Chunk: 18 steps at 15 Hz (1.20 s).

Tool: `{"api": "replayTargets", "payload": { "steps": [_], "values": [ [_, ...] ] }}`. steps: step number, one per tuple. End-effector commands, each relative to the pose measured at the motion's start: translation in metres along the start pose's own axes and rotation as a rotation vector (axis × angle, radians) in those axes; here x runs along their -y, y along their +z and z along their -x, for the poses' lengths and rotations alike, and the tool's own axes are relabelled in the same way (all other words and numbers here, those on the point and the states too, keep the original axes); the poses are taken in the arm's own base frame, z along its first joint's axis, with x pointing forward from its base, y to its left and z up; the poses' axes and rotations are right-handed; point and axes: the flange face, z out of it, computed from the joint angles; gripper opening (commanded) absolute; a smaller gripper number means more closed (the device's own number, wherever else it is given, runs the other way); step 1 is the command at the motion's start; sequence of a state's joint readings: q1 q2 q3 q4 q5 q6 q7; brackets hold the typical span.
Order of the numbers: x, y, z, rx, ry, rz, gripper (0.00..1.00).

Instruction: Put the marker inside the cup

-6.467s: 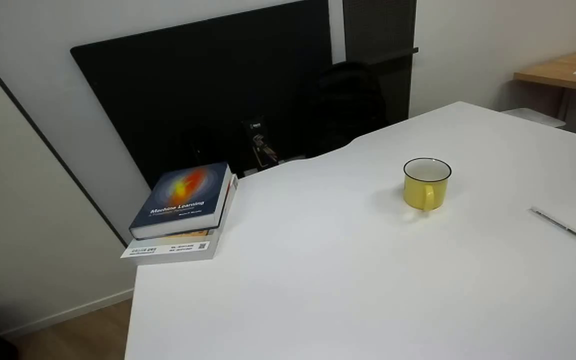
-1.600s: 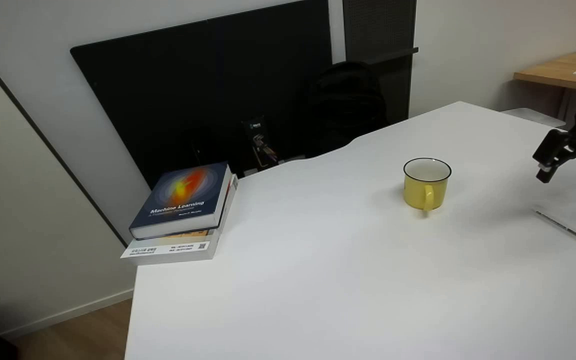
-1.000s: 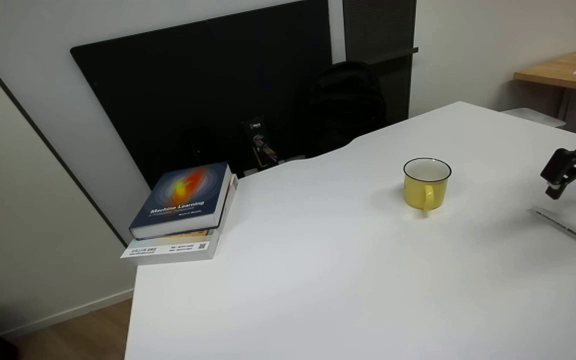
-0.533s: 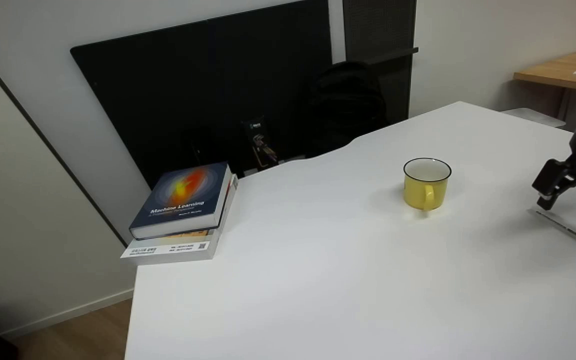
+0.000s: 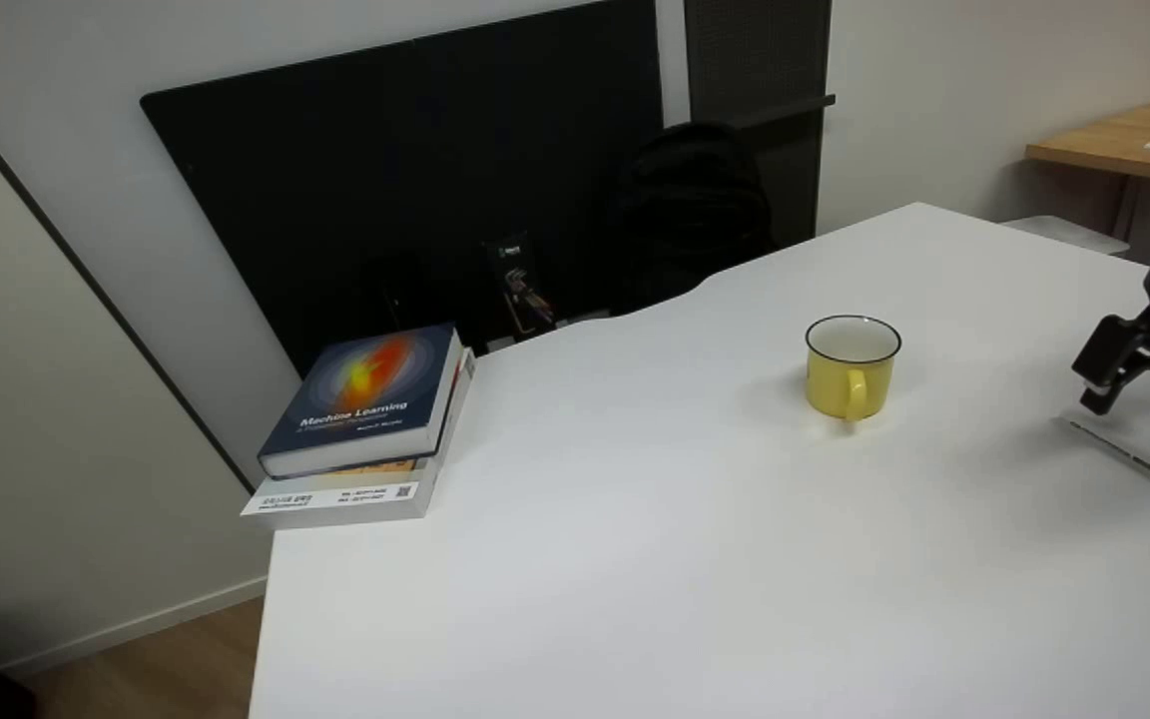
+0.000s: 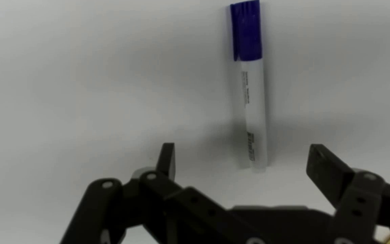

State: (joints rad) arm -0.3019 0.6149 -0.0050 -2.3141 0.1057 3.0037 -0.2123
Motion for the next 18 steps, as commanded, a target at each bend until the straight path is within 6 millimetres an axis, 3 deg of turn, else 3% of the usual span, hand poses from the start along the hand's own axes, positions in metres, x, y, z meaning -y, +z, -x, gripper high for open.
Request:
{"api": "replayTargets", "payload": {
  "steps": [1,2,10,18],
  "values": [
    [-0.010,0.014,-0.013,0.033,0.004,-0.022,1.00],
    [-0.004,0.003,-0.003,0.016,0.004,-0.004,1.00],
    [-0.006,0.004,-0.006,0.033,0.006,-0.013,1.00],
    [0.001,0.006,0.005,-0.036,0.008,0.014,1.00]
  ]
}}
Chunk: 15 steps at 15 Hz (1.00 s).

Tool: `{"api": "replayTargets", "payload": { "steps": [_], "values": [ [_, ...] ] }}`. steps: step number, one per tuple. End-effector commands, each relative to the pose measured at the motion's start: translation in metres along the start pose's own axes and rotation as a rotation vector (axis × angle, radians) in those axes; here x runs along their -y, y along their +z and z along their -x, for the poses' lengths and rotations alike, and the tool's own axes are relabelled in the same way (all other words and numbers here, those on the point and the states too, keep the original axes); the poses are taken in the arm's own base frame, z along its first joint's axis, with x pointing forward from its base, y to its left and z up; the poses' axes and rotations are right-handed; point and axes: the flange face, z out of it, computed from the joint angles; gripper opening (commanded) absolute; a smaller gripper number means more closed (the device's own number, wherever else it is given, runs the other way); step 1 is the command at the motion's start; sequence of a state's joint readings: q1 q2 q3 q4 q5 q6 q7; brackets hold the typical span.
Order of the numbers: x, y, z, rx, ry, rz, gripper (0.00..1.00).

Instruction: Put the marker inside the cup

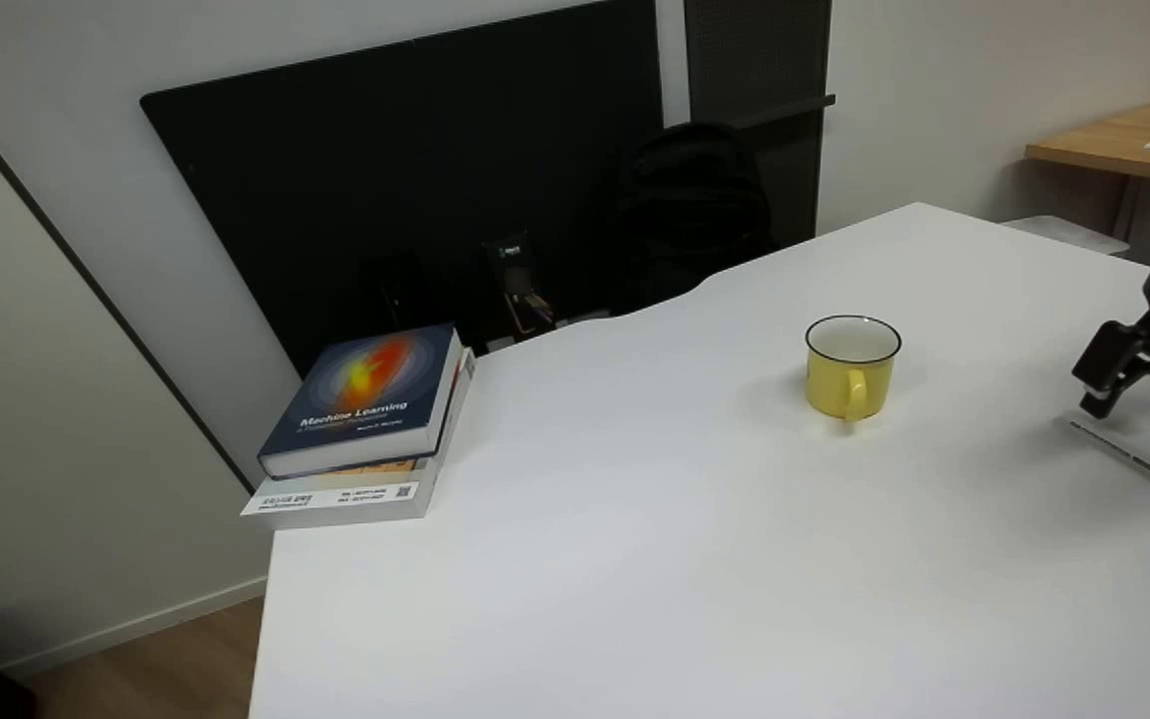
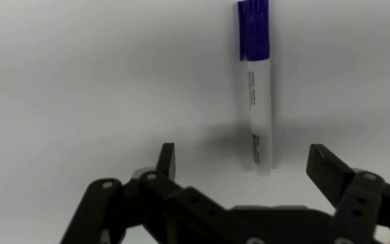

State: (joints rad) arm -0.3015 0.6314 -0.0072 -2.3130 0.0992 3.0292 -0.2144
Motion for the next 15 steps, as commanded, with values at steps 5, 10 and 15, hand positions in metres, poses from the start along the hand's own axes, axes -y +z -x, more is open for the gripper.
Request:
{"api": "replayTargets", "payload": {
  "steps": [5,10,15],
  "values": [
    [0.003,0.006,0.006,-0.062,0.006,0.003,1.00],
    [0.005,0.013,0.007,-0.052,0.004,-0.008,1.00],
    [0.001,0.025,0.003,-0.029,0.014,-0.006,1.00]
  ]
}}
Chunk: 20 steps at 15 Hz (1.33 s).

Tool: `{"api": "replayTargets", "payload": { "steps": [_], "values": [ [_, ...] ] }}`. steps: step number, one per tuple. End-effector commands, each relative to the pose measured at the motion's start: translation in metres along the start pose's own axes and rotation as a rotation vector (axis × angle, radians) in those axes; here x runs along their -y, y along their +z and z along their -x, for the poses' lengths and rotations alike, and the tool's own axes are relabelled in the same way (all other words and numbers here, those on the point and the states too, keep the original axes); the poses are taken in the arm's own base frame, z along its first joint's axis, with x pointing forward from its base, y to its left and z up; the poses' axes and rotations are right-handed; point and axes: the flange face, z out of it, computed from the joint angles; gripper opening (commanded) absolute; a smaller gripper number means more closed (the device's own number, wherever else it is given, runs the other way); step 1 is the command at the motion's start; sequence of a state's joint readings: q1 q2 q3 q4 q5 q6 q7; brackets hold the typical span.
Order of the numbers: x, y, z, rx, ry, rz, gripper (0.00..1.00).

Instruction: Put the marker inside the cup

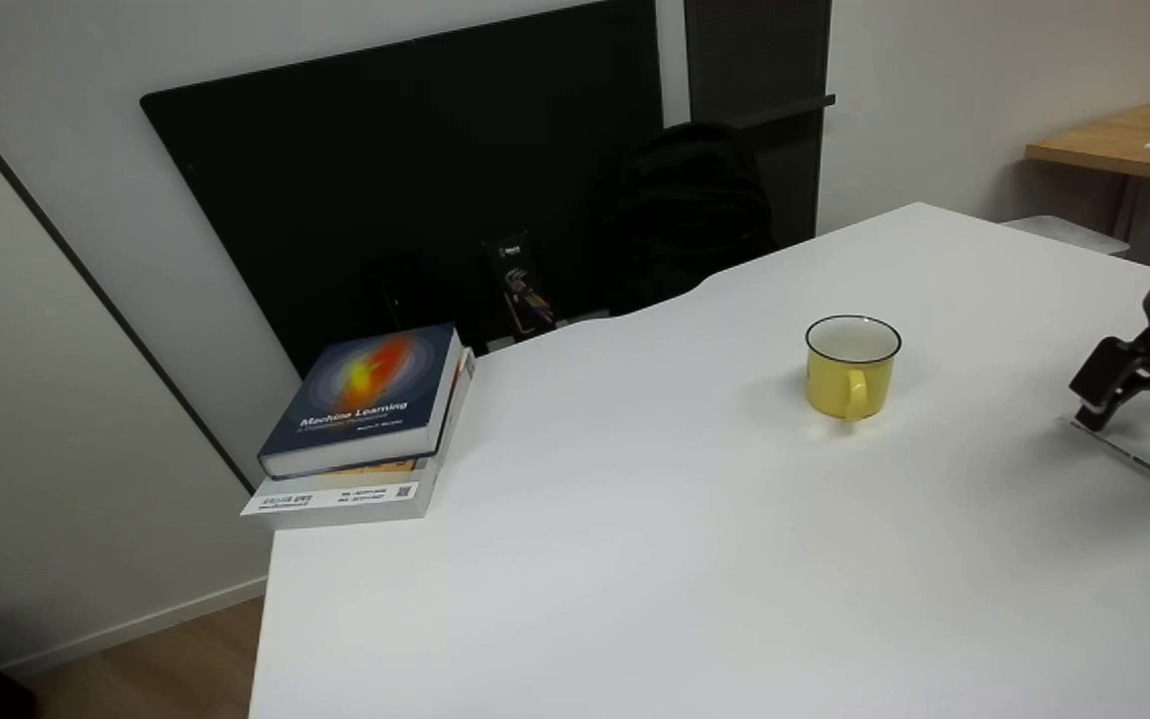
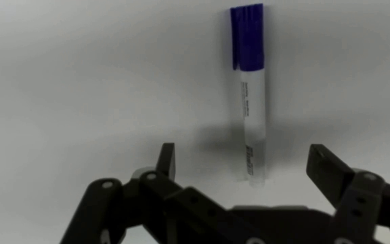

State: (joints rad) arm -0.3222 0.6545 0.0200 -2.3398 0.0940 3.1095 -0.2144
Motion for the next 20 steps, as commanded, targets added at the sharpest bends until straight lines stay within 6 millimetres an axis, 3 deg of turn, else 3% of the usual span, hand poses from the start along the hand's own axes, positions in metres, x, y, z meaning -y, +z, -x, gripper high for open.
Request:
{"api": "replayTargets", "payload": {
  "steps": [1,8,9,10,20],
  "values": [
    [-0.006,0.017,-0.008,0.004,0.019,-0.001,1.00],
    [-0.010,0.030,-0.012,0.023,0.027,0.003,1.00],
    [-0.010,0.031,-0.013,0.027,0.028,0.003,0.84],
    [-0.011,0.033,-0.013,0.028,0.030,0.007,0.75],
    [-0.025,0.032,-0.020,0.011,0.070,0.043,0.06]
  ]
}}
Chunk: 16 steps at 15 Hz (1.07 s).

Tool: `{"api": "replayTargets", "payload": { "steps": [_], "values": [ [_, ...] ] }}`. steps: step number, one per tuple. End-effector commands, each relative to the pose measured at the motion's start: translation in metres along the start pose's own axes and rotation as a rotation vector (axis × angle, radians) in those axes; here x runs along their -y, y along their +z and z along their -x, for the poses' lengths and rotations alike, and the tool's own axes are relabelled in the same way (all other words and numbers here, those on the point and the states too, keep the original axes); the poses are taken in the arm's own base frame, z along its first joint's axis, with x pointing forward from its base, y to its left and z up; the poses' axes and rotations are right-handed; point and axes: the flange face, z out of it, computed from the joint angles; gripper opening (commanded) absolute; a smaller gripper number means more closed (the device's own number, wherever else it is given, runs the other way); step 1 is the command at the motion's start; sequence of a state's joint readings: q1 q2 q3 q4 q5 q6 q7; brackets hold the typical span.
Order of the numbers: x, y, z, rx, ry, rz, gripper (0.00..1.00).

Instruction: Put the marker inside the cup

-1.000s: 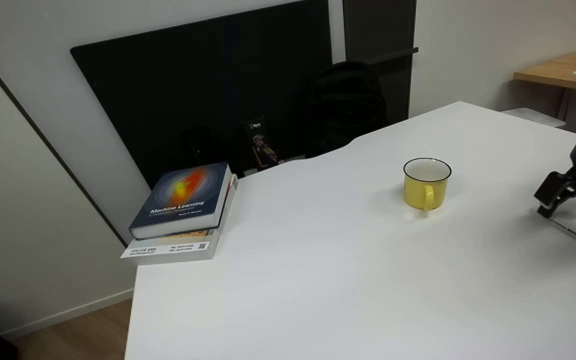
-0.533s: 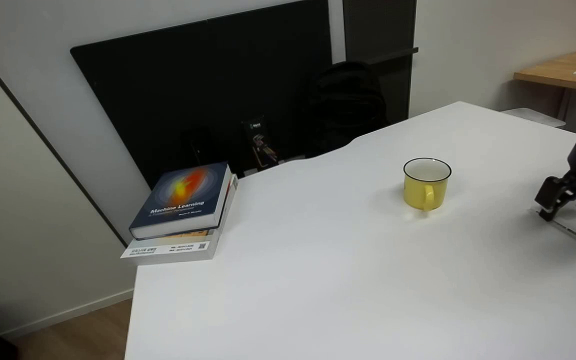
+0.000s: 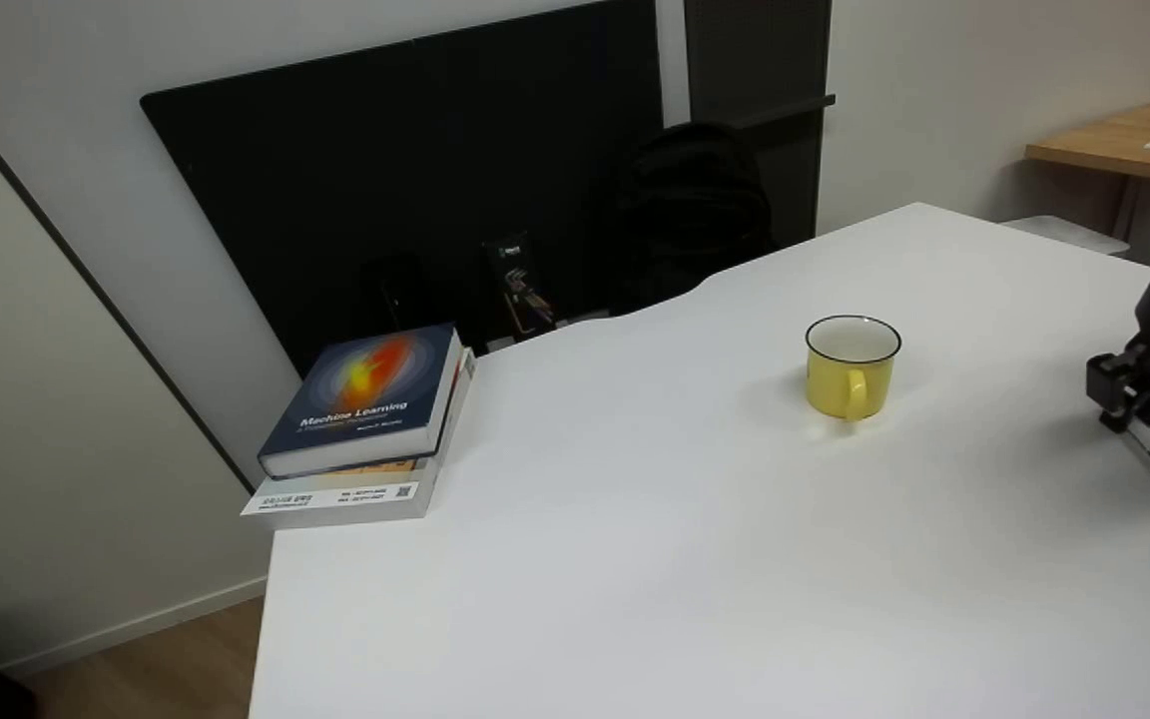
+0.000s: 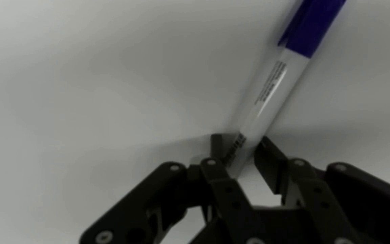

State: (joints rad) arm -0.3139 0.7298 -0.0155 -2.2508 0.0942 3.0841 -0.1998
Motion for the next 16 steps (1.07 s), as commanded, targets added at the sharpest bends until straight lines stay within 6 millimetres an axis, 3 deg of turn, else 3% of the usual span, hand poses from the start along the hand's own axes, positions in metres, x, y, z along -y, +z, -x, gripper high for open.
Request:
{"api": "replayTargets", "payload": {
  "steps": [1,4,9,16],
  "values": [
    [-0.009,0.011,-0.007,-0.003,0.046,0.031,0.01],
    [-0.018,0.007,-0.012,-0.007,0.076,0.059,0.04],
    [-0.019,-0.020,-0.032,-0.067,0.109,0.097,0.04],
    [0.029,-0.061,-0.065,-0.151,0.093,0.086,0.04]
  ]
}}
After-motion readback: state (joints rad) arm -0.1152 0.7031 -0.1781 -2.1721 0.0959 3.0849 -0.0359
